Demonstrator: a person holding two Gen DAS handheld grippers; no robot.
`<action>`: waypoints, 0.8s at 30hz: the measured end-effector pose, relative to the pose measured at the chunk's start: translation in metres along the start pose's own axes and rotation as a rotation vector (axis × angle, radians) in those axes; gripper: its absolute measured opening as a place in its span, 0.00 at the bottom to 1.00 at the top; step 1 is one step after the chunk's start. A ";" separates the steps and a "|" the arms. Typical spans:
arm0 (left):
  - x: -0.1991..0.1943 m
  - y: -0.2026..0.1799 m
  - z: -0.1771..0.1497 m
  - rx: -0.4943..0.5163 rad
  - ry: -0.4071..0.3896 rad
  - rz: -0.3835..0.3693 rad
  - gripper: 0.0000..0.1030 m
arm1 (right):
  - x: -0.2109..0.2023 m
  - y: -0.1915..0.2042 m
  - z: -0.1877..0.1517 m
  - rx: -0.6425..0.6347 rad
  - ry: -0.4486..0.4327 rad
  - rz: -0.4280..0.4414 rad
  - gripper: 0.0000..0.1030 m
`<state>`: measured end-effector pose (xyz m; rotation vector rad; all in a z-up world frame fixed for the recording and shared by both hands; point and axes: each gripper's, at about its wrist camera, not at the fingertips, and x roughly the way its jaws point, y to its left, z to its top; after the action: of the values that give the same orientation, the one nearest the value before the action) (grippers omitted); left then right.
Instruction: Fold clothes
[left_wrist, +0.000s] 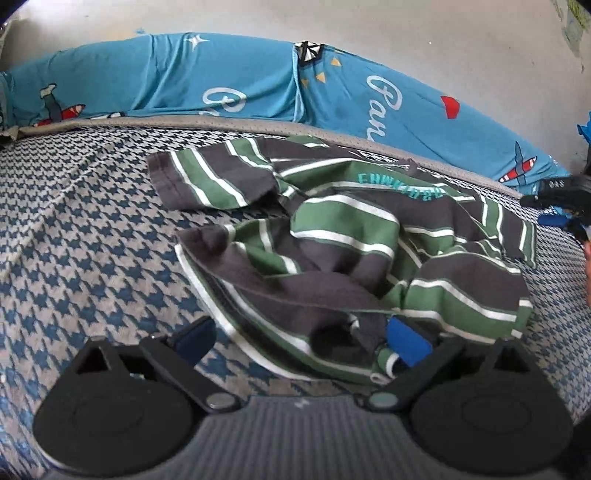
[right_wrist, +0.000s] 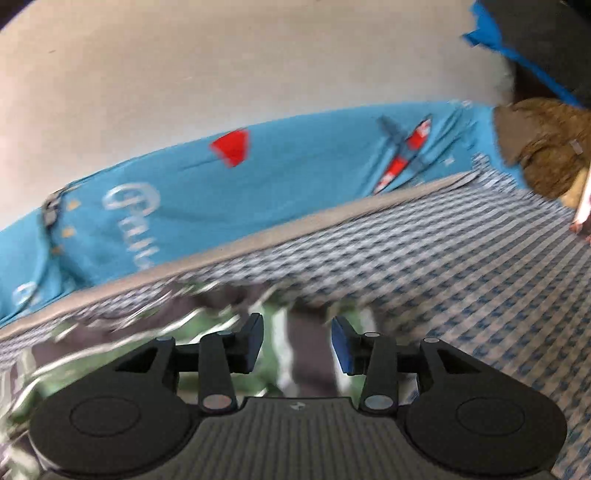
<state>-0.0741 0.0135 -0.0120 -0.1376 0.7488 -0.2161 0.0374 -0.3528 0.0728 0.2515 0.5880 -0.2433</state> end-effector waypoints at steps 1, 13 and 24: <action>-0.001 0.001 0.000 -0.002 -0.002 0.004 0.97 | -0.005 0.002 -0.005 -0.010 0.013 0.017 0.39; -0.008 0.017 0.000 -0.032 -0.017 0.069 0.97 | -0.067 0.018 -0.080 -0.074 0.109 0.199 0.42; -0.015 0.032 -0.001 -0.069 -0.035 0.124 0.98 | -0.112 0.047 -0.144 -0.213 0.165 0.342 0.43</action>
<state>-0.0802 0.0477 -0.0091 -0.1595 0.7279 -0.0693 -0.1122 -0.2479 0.0290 0.1627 0.7180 0.1725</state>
